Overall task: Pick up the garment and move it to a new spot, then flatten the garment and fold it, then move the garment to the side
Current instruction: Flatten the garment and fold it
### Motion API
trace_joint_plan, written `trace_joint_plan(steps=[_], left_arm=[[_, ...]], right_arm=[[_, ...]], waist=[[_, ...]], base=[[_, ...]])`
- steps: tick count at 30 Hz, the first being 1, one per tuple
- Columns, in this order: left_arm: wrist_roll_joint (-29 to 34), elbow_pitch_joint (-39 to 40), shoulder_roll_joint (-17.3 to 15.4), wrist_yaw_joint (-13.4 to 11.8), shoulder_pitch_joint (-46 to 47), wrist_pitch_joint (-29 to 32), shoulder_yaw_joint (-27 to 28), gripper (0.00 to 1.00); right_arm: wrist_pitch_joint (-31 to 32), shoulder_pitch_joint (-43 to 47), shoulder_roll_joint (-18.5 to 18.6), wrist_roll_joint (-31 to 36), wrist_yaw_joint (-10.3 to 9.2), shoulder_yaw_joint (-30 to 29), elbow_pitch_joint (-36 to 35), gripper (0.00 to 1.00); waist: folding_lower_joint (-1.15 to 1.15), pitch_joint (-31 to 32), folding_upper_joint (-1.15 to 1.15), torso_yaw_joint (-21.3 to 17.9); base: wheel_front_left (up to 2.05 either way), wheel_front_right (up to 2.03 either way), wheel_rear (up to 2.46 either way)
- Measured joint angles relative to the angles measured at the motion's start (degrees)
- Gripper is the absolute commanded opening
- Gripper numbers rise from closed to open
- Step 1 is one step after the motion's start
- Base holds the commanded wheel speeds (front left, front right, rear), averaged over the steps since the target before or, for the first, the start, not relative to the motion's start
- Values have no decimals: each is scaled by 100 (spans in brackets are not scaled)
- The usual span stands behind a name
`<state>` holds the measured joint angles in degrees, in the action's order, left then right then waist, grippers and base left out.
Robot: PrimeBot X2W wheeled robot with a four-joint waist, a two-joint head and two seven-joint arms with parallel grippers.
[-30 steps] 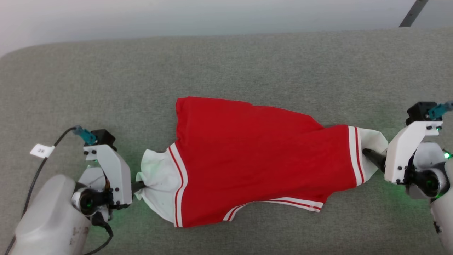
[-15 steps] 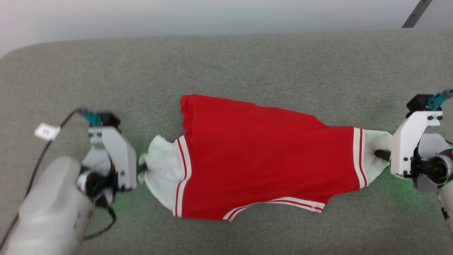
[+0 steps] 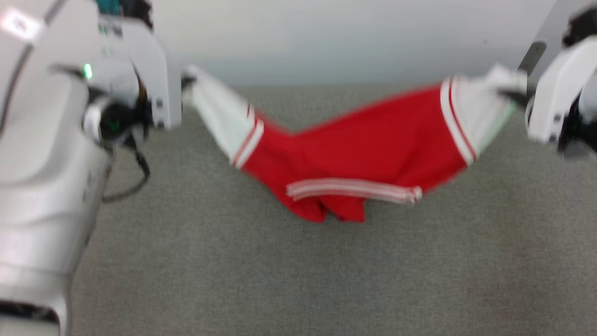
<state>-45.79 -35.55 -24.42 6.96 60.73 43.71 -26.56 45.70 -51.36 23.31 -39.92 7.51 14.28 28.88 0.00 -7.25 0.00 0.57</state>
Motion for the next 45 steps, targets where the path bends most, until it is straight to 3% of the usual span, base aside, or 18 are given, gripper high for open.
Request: trace_joint_plan(steps=[10,17,24,31,34,40,45], left_arm=[[248,-364,235,-43,1450,-472,84,0],[136,-660,289,-30,2102,-420,160,0],[99,-676,213,-24,2543,-226,168,0],[315,-482,77,-76,2987,-318,108,0],[590,-452,82,-71,3390,-792,32,0],[1285,-609,338,-191,4341,-2764,-4,0],[1469,-994,456,-131,4601,-4107,27,0]], right_arm=[[-1156,-1373,-11,-245,0,817,-189,0],[-1495,-2066,-37,-735,1,1319,26,0],[-1515,-2581,86,-1053,1,1519,146,0],[-1806,-3400,42,-746,1,1593,569,0],[-2466,-3947,-94,-264,1,1638,904,0],[-4768,-5074,-287,1261,1,1603,1848,0],[-5681,-5404,-595,2025,1,1690,2717,0]], waist=[[0,544,0,41],[0,716,0,59],[0,422,0,44],[0,-342,0,46],[0,-793,0,41],[0,-1778,0,51],[0,-2541,0,101]], base=[[0,0,0],[0,0,0],[0,0,0],[0,0,0],[0,0,0],[0,0,0],[0,0,0]])
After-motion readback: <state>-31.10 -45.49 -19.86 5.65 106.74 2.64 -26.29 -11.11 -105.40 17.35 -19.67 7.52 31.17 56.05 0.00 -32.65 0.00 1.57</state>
